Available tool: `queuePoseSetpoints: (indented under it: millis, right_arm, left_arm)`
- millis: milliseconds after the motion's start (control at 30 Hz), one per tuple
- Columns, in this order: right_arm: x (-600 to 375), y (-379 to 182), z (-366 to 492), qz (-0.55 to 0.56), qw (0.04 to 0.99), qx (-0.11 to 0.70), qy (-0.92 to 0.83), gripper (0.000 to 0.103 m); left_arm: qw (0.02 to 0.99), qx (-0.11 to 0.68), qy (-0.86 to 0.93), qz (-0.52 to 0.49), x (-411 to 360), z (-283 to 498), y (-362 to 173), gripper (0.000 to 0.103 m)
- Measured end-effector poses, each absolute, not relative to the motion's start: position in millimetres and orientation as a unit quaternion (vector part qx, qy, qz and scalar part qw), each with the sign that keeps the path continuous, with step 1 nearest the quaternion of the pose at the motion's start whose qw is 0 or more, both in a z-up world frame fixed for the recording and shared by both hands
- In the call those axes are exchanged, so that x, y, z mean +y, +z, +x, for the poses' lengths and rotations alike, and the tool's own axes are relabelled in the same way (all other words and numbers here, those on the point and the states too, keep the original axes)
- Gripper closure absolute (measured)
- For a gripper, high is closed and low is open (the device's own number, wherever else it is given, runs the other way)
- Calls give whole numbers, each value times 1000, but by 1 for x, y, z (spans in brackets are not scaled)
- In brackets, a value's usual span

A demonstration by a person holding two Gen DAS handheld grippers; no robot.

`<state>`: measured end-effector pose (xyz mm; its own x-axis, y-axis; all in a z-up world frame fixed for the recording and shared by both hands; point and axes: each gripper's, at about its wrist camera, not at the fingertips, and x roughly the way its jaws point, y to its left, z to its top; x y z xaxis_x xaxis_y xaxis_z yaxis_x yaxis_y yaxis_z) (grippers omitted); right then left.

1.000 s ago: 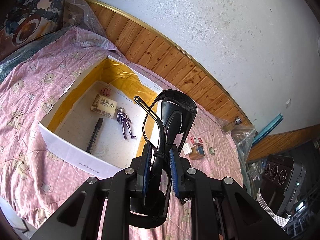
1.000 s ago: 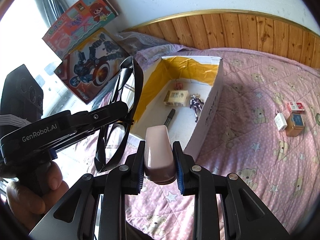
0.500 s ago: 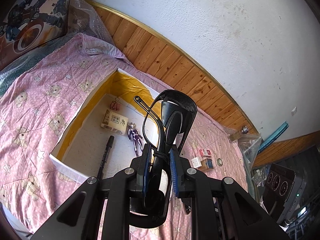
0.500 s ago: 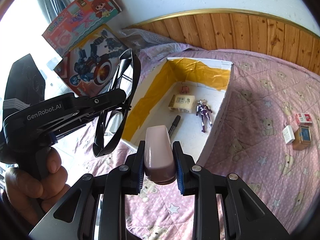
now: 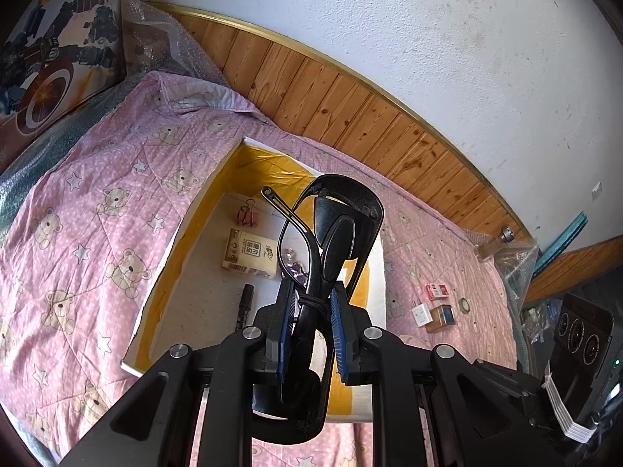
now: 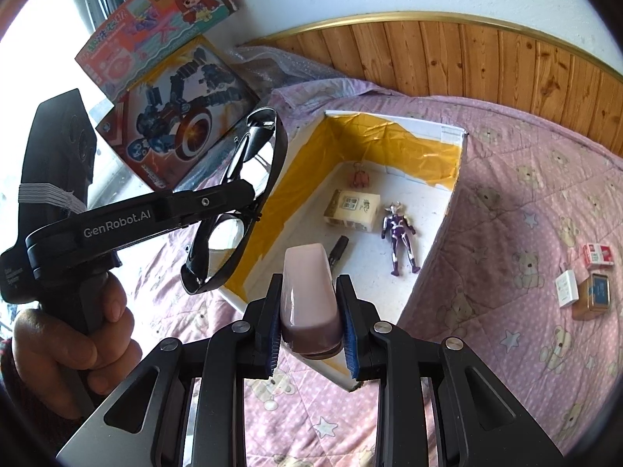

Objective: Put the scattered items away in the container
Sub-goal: 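Lower the black glasses into the box and open the left tool while the right tool releases the pink stapler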

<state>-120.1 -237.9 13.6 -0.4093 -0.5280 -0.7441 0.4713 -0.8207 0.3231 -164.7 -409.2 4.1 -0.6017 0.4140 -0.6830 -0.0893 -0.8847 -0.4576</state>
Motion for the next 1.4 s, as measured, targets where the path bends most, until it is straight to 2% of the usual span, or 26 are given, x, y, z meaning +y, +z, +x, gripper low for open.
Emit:
queuePoseSetpoints:
  millis: [1233, 1400]
  right_arm:
    - [-293, -53, -183, 549, 302, 96, -774, 75]
    - [-295, -59, -187, 563, 301, 93, -764, 75]
  left_arm:
    - [98, -22, 813, -574, -389, -223, -78, 84]
    - [94, -7, 805, -585, -388, -224, -87, 84]
